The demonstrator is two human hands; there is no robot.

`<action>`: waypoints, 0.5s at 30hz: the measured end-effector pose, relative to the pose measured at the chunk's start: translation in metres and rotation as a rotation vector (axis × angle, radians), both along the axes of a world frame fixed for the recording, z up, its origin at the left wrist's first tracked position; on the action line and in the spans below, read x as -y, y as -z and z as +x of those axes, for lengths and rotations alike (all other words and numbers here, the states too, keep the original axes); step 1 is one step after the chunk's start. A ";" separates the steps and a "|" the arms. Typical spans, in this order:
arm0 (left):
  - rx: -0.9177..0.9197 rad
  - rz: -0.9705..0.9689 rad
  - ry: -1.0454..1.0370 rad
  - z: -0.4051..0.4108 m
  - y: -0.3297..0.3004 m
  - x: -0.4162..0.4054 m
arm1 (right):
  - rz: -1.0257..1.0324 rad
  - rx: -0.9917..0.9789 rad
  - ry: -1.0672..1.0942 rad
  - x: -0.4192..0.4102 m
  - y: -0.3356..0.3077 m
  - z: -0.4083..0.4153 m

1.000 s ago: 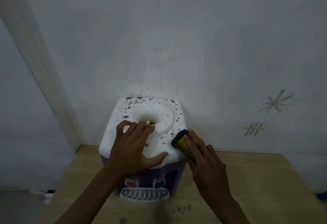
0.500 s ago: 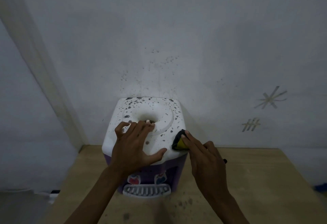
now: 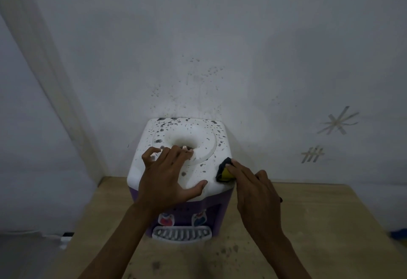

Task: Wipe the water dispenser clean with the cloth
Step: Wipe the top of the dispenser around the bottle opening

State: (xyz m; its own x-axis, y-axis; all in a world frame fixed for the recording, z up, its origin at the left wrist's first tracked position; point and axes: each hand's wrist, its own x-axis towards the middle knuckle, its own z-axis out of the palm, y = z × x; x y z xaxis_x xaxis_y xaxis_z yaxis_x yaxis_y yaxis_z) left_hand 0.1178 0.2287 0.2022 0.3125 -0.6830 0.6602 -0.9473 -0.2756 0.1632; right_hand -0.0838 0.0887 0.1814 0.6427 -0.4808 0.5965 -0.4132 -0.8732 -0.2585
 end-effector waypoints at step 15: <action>0.027 0.034 -0.011 0.001 -0.001 -0.001 | 0.013 0.002 0.048 -0.005 -0.009 0.020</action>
State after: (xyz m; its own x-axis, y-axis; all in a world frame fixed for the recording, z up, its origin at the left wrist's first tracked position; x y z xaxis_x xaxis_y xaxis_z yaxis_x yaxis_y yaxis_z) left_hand 0.1186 0.2301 0.2032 0.3025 -0.7017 0.6450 -0.9481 -0.2911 0.1280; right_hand -0.0637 0.0934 0.1899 0.6176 -0.5186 0.5913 -0.4539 -0.8490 -0.2705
